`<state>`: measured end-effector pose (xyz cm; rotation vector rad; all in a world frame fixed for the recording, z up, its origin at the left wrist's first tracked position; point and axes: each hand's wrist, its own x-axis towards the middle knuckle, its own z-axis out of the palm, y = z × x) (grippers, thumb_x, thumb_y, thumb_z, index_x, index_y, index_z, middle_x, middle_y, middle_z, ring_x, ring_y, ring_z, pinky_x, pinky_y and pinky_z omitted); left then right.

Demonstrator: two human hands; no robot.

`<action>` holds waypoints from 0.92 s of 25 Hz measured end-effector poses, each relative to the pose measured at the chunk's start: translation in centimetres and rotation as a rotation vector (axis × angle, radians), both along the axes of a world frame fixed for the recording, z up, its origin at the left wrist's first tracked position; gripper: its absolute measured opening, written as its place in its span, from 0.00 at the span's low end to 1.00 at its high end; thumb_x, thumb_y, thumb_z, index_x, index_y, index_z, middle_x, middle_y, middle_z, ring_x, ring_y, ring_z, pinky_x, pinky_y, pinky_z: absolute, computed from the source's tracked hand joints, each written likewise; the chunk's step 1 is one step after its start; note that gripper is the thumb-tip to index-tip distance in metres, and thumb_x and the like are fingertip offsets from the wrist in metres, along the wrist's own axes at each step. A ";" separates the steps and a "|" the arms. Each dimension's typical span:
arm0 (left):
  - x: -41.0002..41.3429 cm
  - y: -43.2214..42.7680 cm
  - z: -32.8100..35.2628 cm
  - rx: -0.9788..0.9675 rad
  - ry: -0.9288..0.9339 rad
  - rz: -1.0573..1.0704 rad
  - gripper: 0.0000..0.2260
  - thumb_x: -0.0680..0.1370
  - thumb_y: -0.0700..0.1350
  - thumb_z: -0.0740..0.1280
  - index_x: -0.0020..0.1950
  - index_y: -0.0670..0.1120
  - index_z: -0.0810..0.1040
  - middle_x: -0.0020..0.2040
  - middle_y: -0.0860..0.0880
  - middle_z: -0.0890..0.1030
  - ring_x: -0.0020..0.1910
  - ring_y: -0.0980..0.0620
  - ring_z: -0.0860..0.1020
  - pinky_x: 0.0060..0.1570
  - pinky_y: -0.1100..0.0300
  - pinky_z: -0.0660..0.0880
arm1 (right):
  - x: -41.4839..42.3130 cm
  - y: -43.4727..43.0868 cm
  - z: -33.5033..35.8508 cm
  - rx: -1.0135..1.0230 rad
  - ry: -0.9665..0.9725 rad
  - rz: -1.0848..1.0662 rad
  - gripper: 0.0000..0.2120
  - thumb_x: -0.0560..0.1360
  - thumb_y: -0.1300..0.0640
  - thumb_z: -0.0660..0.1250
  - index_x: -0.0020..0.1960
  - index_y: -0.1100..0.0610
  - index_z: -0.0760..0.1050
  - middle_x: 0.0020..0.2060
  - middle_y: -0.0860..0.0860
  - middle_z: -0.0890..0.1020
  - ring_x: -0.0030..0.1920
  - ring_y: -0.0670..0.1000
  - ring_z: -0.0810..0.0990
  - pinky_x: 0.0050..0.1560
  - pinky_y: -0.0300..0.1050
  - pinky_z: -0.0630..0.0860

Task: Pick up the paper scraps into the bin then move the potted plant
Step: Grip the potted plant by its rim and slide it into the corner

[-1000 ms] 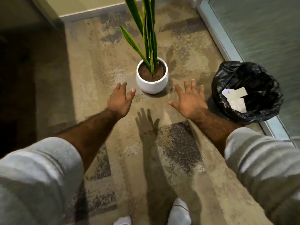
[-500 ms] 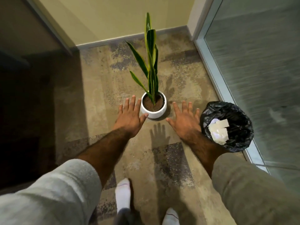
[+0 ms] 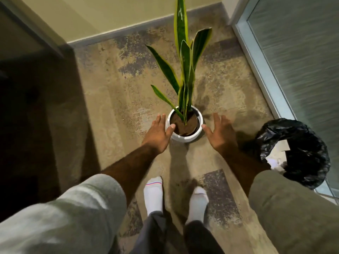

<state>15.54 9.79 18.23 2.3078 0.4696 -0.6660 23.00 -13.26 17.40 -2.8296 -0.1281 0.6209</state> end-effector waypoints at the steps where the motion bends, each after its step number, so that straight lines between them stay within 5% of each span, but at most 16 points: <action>1: 1.0 0.1 -1.2 -0.065 0.021 0.062 0.32 0.84 0.63 0.50 0.84 0.48 0.48 0.84 0.47 0.49 0.83 0.48 0.49 0.81 0.51 0.48 | 0.6 0.5 -1.4 0.055 0.031 -0.048 0.35 0.79 0.37 0.60 0.79 0.55 0.61 0.75 0.63 0.66 0.74 0.65 0.66 0.71 0.62 0.68; 8: 6.6 -1.0 -8.3 -0.297 0.077 0.368 0.32 0.84 0.63 0.52 0.84 0.48 0.52 0.83 0.45 0.58 0.81 0.44 0.58 0.78 0.51 0.55 | 4.4 1.7 -9.8 0.225 0.273 -0.193 0.34 0.81 0.44 0.64 0.80 0.58 0.59 0.77 0.62 0.66 0.76 0.63 0.66 0.75 0.56 0.65; 13: 8.0 -1.4 -11.2 -0.135 0.089 0.253 0.27 0.83 0.42 0.61 0.82 0.46 0.58 0.75 0.41 0.72 0.72 0.40 0.72 0.70 0.50 0.70 | 5.6 1.8 -13.1 0.262 0.352 -0.271 0.20 0.78 0.53 0.68 0.69 0.56 0.76 0.64 0.57 0.81 0.64 0.61 0.79 0.66 0.56 0.75; 19: 9.2 -0.4 -12.9 -0.180 0.137 0.348 0.22 0.81 0.37 0.62 0.75 0.48 0.69 0.68 0.40 0.77 0.63 0.37 0.78 0.59 0.40 0.80 | 6.0 2.3 -14.9 0.448 0.463 -0.524 0.19 0.76 0.54 0.69 0.67 0.52 0.75 0.59 0.57 0.83 0.51 0.59 0.85 0.48 0.58 0.85; 23: 9.6 -0.4 -13.0 -0.200 0.142 0.393 0.23 0.80 0.35 0.63 0.75 0.49 0.70 0.68 0.40 0.77 0.63 0.35 0.78 0.54 0.38 0.81 | 6.1 2.9 -14.9 0.462 0.428 -0.578 0.18 0.76 0.56 0.69 0.66 0.52 0.76 0.58 0.57 0.83 0.53 0.61 0.84 0.44 0.58 0.86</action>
